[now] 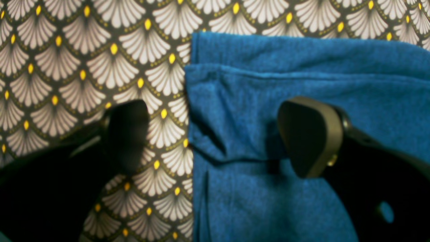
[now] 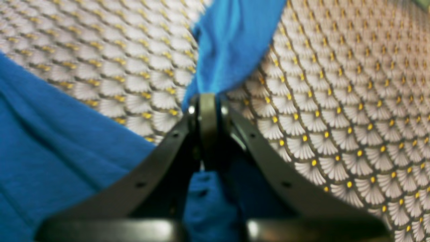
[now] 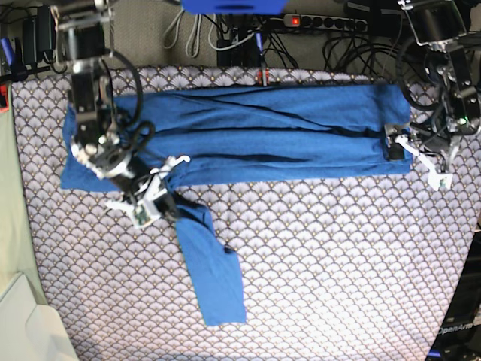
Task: Fold the T-shirt properly
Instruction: 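Lift the sleeve and fold it across the folded body with the right gripper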
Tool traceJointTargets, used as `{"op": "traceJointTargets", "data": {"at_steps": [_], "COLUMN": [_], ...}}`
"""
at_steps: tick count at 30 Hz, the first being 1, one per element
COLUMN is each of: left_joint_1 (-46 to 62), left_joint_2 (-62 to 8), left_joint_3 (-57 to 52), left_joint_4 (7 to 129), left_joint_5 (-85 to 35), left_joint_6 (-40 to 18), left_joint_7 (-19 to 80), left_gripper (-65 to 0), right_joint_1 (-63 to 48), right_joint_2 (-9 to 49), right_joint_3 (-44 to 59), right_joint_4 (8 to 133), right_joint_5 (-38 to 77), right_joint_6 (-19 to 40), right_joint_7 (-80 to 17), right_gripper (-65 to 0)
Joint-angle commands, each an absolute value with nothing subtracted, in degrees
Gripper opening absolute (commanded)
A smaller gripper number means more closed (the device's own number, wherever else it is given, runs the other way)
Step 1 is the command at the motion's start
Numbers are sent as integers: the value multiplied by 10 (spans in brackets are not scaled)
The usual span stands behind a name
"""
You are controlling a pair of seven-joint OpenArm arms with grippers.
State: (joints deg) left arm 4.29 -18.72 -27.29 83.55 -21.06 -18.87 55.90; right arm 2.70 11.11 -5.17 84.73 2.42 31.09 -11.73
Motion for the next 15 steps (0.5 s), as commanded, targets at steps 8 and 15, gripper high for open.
{"op": "traceJointTargets", "data": {"at_steps": [8,15], "left_joint_1": [56,67], "left_joint_2": [-196,-196], "left_joint_3": [-278,-280], "left_joint_4": [846,874], "left_joint_5": [-219,-218], "left_joint_6": [-192,-193], "left_joint_7": [553,553], "left_gripper": [-19,-19], "right_joint_1": [-61,-109], "right_joint_2": [92,65], "right_joint_3": [-51,-67], "right_joint_4": [938,941], "right_joint_5": [34,35], "right_joint_6": [313,313], "right_joint_7": [-100,-97], "right_gripper": [-650,-650]}}
